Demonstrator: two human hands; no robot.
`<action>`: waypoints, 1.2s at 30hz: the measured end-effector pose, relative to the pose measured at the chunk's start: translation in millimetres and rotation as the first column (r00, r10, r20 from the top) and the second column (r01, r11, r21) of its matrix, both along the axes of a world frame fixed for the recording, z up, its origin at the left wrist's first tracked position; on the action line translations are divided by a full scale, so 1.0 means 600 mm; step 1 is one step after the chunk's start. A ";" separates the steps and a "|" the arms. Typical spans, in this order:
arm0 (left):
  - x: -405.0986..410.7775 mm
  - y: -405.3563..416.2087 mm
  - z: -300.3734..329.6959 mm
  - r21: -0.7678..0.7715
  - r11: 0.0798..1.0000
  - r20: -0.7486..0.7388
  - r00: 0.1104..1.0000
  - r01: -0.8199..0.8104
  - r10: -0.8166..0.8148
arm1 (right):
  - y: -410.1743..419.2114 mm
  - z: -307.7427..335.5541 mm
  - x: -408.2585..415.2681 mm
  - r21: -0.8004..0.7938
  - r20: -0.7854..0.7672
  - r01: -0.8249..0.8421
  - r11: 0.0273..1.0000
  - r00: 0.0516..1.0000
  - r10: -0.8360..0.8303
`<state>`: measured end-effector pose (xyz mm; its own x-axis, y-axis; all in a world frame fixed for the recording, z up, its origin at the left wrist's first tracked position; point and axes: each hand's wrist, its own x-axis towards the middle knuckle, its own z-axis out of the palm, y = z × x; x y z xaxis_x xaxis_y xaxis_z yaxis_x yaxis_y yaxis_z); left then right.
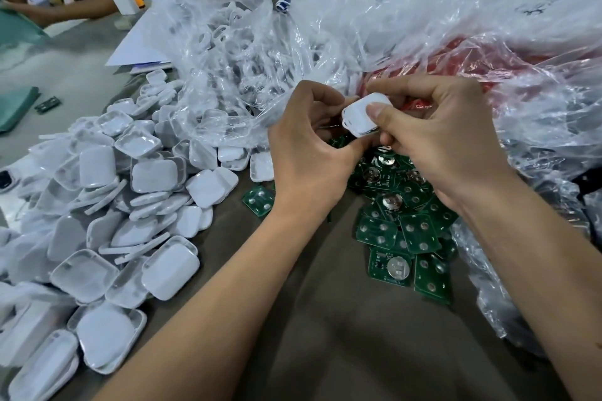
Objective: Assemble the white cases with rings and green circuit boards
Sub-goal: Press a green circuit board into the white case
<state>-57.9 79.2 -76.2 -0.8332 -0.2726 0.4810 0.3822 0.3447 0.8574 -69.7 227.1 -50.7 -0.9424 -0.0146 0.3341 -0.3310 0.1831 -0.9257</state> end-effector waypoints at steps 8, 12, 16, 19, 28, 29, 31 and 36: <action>0.001 0.000 0.000 -0.019 0.999 -0.022 0.999 0.025 -0.026 | -0.003 0.000 0.004 0.041 0.049 0.065 0.997 0.997 -0.067; 0.000 -0.002 -0.002 -0.030 0.999 -0.026 0.999 0.032 -0.032 | 0.001 0.002 0.002 -0.021 0.142 0.065 0.998 0.988 -0.061; 0.003 -0.003 0.000 -0.018 0.997 -0.049 0.996 0.069 -0.070 | 0.008 0.001 -0.004 -0.118 0.265 0.015 0.993 0.964 0.017; 0.008 -0.002 0.006 -0.028 0.996 -0.063 0.994 0.084 -0.085 | 0.015 0.000 -0.008 -0.196 0.319 -0.043 0.980 0.942 0.105; 0.015 0.008 0.010 0.107 0.985 0.065 0.987 0.136 -0.144 | 0.005 -0.004 -0.004 -0.162 0.184 0.030 0.986 0.983 0.001; 0.014 0.008 0.008 0.129 0.983 0.078 0.987 0.127 -0.138 | 0.005 -0.004 -0.005 -0.169 0.170 0.035 0.985 0.985 -0.006; 0.013 0.010 0.006 0.193 0.975 0.108 0.985 0.108 -0.131 | 0.004 -0.003 -0.006 -0.183 0.151 0.041 0.982 0.988 -0.014; 0.008 0.009 -0.002 0.364 0.908 0.144 0.951 0.205 -0.273 | 0.003 -0.006 -0.009 -0.124 0.102 0.059 0.990 0.994 -0.047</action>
